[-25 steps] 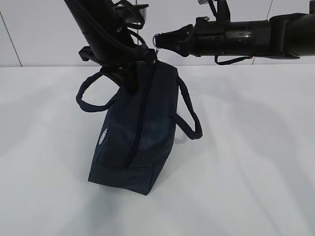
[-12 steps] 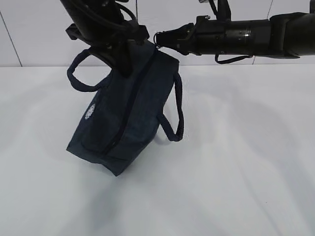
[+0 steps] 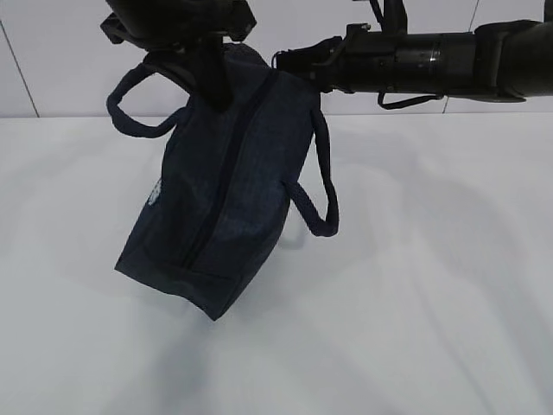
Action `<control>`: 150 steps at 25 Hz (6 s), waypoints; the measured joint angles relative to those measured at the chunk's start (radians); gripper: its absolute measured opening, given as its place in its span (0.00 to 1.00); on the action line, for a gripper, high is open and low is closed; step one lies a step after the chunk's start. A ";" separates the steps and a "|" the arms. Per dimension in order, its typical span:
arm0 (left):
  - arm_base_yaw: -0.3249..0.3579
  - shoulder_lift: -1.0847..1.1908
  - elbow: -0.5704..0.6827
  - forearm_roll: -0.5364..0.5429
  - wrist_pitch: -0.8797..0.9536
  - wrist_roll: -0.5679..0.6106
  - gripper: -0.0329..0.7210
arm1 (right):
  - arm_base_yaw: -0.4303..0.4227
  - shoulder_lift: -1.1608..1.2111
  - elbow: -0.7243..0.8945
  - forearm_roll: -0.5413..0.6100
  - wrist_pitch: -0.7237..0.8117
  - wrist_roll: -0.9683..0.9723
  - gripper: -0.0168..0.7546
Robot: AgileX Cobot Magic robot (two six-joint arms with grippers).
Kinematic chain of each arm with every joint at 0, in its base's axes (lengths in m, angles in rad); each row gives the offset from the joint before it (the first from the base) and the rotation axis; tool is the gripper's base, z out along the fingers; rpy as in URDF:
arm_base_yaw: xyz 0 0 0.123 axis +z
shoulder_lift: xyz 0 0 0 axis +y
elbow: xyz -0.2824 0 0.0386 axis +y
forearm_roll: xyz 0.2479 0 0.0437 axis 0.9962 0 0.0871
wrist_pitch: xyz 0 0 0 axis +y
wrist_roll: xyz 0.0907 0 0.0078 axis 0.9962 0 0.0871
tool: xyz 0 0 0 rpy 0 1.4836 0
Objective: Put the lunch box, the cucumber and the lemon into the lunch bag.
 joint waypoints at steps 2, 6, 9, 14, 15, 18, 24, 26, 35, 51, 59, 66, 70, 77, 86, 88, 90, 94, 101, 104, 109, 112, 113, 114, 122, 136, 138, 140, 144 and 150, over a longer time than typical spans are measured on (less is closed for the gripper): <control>-0.006 -0.002 0.000 0.000 0.000 0.000 0.03 | 0.000 0.000 0.000 0.000 -0.009 -0.002 0.03; -0.042 -0.011 0.002 0.012 -0.006 0.002 0.03 | 0.000 0.000 0.000 0.000 -0.028 -0.012 0.03; -0.069 -0.028 0.002 0.020 -0.006 0.002 0.03 | 0.000 0.000 0.000 0.000 -0.037 -0.019 0.03; -0.081 -0.065 0.004 0.025 -0.006 0.002 0.03 | 0.000 0.000 -0.004 0.002 -0.037 -0.019 0.03; -0.081 -0.074 0.005 0.025 -0.004 0.002 0.03 | 0.000 0.002 -0.006 0.004 -0.037 -0.019 0.03; -0.081 -0.103 0.005 0.025 -0.004 0.002 0.03 | 0.000 0.008 -0.008 0.013 -0.037 -0.019 0.03; -0.081 -0.149 0.005 0.025 -0.004 0.002 0.03 | -0.002 0.008 -0.016 0.017 -0.011 -0.017 0.03; -0.081 -0.157 0.005 0.023 -0.004 0.002 0.03 | -0.007 0.008 -0.020 0.017 0.003 -0.015 0.03; -0.081 -0.199 0.013 0.020 -0.008 0.002 0.03 | -0.018 0.028 -0.022 0.020 0.059 -0.011 0.03; -0.081 -0.207 0.014 0.018 -0.006 0.002 0.03 | -0.020 0.043 -0.048 0.016 0.109 -0.013 0.03; -0.083 -0.139 0.010 0.002 -0.006 0.002 0.03 | -0.040 0.062 -0.067 -0.008 0.043 -0.008 0.23; -0.084 -0.069 0.003 0.002 -0.008 0.004 0.03 | -0.110 0.052 -0.070 -0.029 0.014 0.067 0.50; -0.084 -0.028 0.003 0.004 -0.001 0.008 0.03 | -0.188 0.009 -0.114 -0.018 0.002 0.174 0.51; -0.084 0.021 0.003 -0.035 -0.049 0.008 0.03 | -0.258 -0.068 -0.138 -0.010 0.010 0.234 0.51; -0.057 0.080 0.003 -0.152 -0.247 0.008 0.03 | -0.263 -0.091 -0.138 -0.010 0.037 0.269 0.51; -0.024 0.095 0.003 -0.199 -0.268 0.008 0.03 | -0.263 -0.091 -0.138 -0.010 0.048 0.274 0.51; 0.014 0.126 0.003 -0.247 -0.274 0.008 0.03 | -0.263 -0.091 -0.138 -0.010 0.053 0.277 0.51; 0.072 0.202 0.003 -0.285 -0.282 0.008 0.03 | -0.263 -0.091 -0.138 -0.017 0.078 0.287 0.51; 0.118 0.216 0.001 -0.276 -0.284 0.008 0.13 | -0.263 -0.091 -0.138 -0.047 0.099 0.310 0.51; 0.137 0.216 -0.001 -0.248 -0.262 0.008 0.30 | -0.263 -0.091 -0.138 -0.061 0.102 0.336 0.51; 0.174 0.210 -0.001 -0.168 -0.207 0.008 0.51 | -0.263 -0.091 -0.138 -0.072 0.104 0.404 0.51; 0.195 0.174 -0.001 -0.085 -0.194 0.008 0.53 | -0.263 -0.091 -0.138 -0.085 0.121 0.427 0.51; 0.200 0.157 -0.001 -0.051 -0.194 0.008 0.54 | -0.263 -0.093 -0.138 -0.101 0.124 0.442 0.50; 0.204 0.134 -0.001 -0.019 -0.197 0.008 0.54 | -0.263 -0.101 -0.138 -0.121 0.125 0.463 0.49; 0.207 -0.094 -0.001 0.121 -0.287 0.026 0.54 | -0.263 -0.239 -0.295 -0.463 0.088 0.768 0.34; 0.132 -0.373 -0.003 0.096 -0.171 0.155 0.54 | -0.257 -0.563 -0.518 -1.136 0.376 1.327 0.03; 0.090 -0.397 -0.003 0.096 -0.140 0.157 0.54 | -0.257 -0.602 -0.518 -1.138 0.402 1.346 0.03; 0.056 -0.421 -0.003 0.096 -0.115 0.158 0.54 | -0.254 -0.638 -0.518 -1.149 0.406 1.358 0.03; 0.021 -0.499 0.044 0.096 -0.102 0.159 0.54 | -0.254 -0.735 -0.482 -1.163 0.408 1.370 0.03; 0.020 -0.745 0.341 0.147 -0.186 0.159 0.54 | -0.254 -0.945 -0.188 -1.204 0.400 1.372 0.03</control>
